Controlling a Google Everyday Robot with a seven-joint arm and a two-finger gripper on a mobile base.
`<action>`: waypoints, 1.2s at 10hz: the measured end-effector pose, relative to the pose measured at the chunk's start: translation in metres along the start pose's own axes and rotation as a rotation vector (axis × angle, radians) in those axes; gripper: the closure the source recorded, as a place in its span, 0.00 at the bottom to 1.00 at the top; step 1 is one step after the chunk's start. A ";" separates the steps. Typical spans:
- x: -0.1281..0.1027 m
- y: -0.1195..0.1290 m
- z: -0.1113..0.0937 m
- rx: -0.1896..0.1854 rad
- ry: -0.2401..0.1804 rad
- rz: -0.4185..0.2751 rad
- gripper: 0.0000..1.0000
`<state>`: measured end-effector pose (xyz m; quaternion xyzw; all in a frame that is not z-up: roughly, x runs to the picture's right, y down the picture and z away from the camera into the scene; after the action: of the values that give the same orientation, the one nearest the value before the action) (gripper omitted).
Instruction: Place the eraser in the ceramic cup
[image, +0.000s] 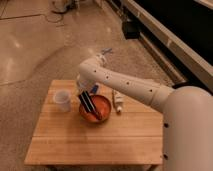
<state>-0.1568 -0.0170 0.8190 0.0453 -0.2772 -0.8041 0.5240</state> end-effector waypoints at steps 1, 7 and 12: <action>0.013 0.002 -0.002 -0.004 0.016 -0.005 1.00; 0.084 -0.019 -0.028 0.047 0.154 -0.036 1.00; 0.106 -0.071 -0.038 0.146 0.243 -0.083 1.00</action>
<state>-0.2488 -0.1033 0.7749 0.1919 -0.2671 -0.7913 0.5154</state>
